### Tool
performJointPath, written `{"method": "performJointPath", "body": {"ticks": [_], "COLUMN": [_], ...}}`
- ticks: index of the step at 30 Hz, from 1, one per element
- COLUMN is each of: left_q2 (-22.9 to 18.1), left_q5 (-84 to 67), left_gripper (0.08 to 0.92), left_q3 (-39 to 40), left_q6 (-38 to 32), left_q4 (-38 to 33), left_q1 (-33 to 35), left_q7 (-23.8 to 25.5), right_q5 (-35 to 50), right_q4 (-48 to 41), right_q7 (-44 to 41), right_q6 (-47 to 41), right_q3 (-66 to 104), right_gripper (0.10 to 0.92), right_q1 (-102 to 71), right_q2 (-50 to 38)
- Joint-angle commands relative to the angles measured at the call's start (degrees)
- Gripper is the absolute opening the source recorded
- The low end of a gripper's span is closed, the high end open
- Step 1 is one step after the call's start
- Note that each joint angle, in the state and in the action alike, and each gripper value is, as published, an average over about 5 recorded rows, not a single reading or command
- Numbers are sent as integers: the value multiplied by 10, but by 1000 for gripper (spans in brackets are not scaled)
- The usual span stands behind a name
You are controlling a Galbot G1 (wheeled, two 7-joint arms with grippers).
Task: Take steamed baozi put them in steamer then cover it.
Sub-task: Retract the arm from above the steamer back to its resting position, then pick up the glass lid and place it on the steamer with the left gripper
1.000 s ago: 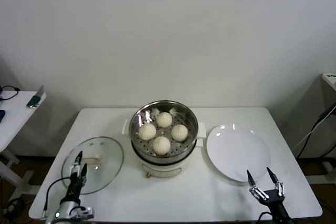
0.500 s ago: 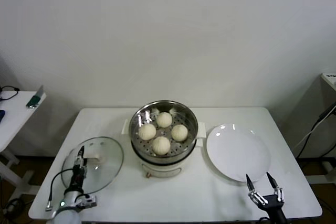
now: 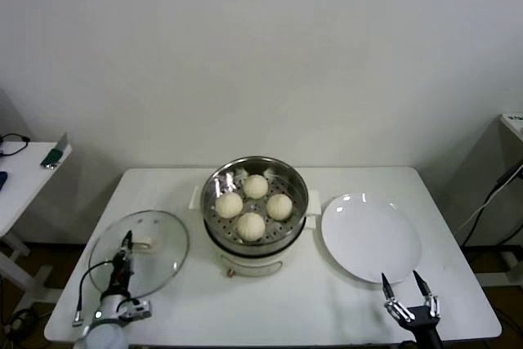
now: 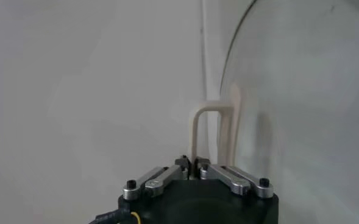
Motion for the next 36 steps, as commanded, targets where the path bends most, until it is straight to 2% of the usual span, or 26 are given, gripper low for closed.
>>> {"method": "performJointPath", "body": {"ticks": [1, 5, 9, 14, 18, 27, 36], "left_q2": [11, 35, 78, 133, 153, 128, 78], "left_q5": [-40, -80, -135, -222, -235, -145, -57], "left_gripper": [149, 145, 145, 145, 145, 145, 145], "left_q3": [1, -2, -13, -15, 14, 131, 272], "left_q6": [7, 33, 63, 158, 235, 298, 346], "left_q4": [-78, -171, -267, -396, -464, -474, -446], "left_q1": [21, 50, 73, 92, 75, 20, -50], "left_q7": [11, 51, 99, 181, 218, 235, 303], "right_q5": [-2, -9, -28, -47, -55, -65, -65], "right_q4": [8, 16, 23, 29, 31, 36, 31], "right_q7": [7, 12, 24, 37, 41, 38, 36], "right_q6": [-7, -12, -22, -32, -36, -33, -31], "right_q3": [2, 6, 12, 16, 15, 14, 12], "right_gripper": [823, 823, 823, 823, 823, 823, 823], "right_q1": [-3, -5, -6, -6, -1, 5, 17], "right_q2": [4, 5, 9, 13, 15, 15, 15]}}
